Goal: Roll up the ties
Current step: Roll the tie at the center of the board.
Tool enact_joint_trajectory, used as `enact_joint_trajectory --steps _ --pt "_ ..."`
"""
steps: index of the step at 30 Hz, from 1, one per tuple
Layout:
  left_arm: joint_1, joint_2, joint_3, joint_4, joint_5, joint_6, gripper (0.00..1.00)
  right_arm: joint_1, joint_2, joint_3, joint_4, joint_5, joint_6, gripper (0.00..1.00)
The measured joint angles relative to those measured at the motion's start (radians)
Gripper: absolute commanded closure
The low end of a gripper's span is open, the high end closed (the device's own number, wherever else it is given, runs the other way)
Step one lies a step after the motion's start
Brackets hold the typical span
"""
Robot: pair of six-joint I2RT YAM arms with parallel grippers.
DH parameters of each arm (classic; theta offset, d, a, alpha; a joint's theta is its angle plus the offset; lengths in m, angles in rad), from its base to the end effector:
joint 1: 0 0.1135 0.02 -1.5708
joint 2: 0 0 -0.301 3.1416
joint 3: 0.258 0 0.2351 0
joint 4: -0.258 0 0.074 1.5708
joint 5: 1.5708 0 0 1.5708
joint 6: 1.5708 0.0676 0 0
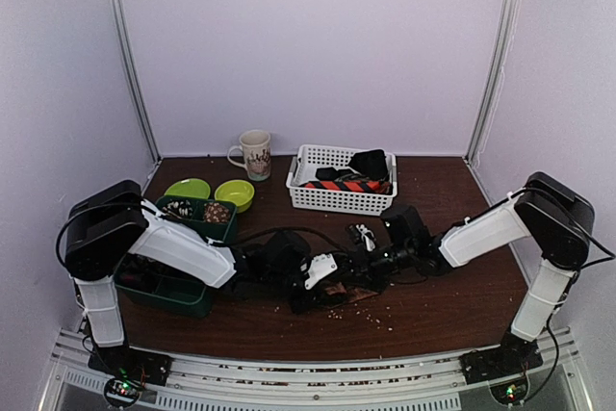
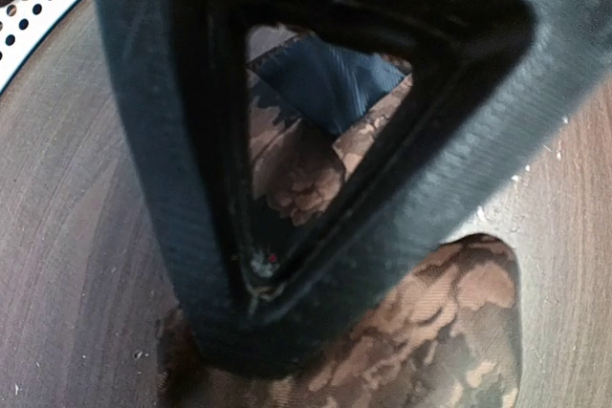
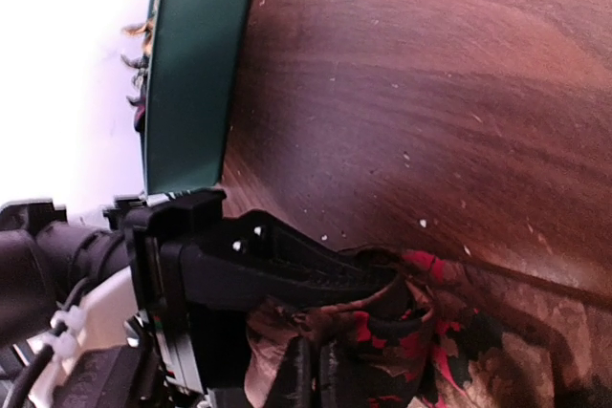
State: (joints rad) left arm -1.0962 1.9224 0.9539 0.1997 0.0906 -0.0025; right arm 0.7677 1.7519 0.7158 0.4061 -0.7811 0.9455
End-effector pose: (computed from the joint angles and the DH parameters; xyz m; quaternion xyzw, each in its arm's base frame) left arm 0.1789 -0.3617 0.1445 0.4934 0.7764 -0.2392 0.3108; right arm 0.2118 0.2705 0.1727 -0.0987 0.8363 0.5390 0.0181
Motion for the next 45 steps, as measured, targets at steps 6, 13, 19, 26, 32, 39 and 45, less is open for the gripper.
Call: enact_joint_trajectory --steps 6,13,19,26,32,39,45 --pt "0.003 0.000 0.000 0.000 0.007 -0.002 0.42 -0.001 0.000 0.014 -0.045 0.012 -0.080 1.00" --pt "0.016 -0.019 -0.018 0.027 0.034 0.005 0.30 -0.023 -0.001 0.004 -0.058 0.025 -0.150 1.00" --pt "0.016 -0.072 -0.142 0.198 0.050 -0.023 0.25 -0.043 -0.006 -0.030 -0.066 0.054 -0.203 1.00" --pt "0.016 -0.039 -0.247 0.487 0.065 -0.146 0.17 -0.048 -0.026 -0.068 -0.064 0.106 -0.244 1.00" --pt "0.009 0.056 -0.243 0.669 0.072 -0.266 0.18 -0.049 -0.031 -0.112 -0.046 0.154 -0.254 1.00" --pt "-0.004 0.140 -0.170 0.726 0.065 -0.334 0.26 -0.047 -0.031 -0.115 -0.040 0.178 -0.267 1.00" --pt "-0.015 0.177 -0.092 0.703 0.054 -0.340 0.60 -0.047 -0.039 -0.115 -0.053 0.195 -0.273 1.00"
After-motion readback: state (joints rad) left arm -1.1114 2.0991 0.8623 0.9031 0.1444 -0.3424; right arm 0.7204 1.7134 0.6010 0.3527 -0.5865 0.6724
